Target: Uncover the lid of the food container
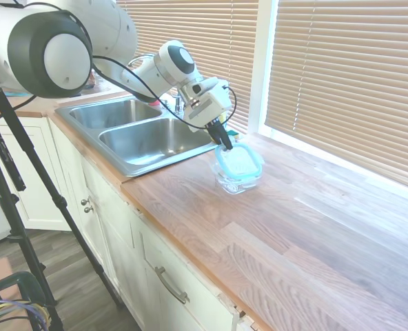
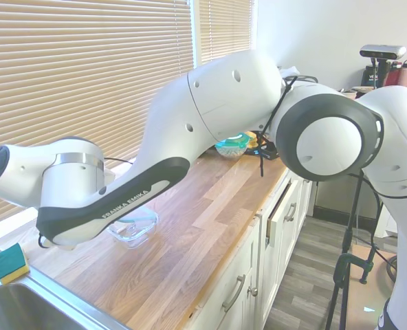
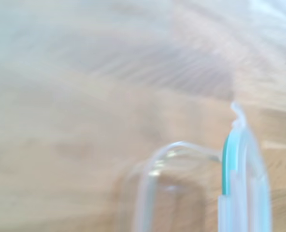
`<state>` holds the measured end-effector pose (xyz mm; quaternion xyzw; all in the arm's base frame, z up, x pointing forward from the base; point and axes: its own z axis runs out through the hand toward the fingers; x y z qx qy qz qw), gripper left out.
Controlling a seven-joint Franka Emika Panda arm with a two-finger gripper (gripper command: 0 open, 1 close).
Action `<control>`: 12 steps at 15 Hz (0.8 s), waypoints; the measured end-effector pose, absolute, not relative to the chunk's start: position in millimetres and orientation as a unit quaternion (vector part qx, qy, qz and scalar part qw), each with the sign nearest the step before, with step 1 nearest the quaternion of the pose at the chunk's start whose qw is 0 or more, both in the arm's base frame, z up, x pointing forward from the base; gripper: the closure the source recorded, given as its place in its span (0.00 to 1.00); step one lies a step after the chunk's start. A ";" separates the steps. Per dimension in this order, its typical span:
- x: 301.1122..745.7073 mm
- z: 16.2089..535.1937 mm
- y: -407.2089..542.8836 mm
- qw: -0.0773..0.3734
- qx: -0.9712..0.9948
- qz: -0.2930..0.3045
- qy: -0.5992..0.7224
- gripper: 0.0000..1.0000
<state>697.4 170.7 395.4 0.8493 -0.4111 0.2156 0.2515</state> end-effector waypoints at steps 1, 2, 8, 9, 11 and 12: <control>700.5 405.0 163.6 0.243 0.846 0.217 -0.422 1.00; 702.6 413.8 154.8 0.236 0.843 0.217 -0.433 1.00; 700.6 449.2 81.9 0.203 0.818 0.213 -0.494 1.00; 695.4 448.3 70.3 0.191 0.816 0.204 -0.506 1.00; 683.0 445.4 40.1 0.159 0.811 0.184 -0.533 1.00; 676.5 444.1 22.8 0.142 0.806 0.176 -0.547 1.00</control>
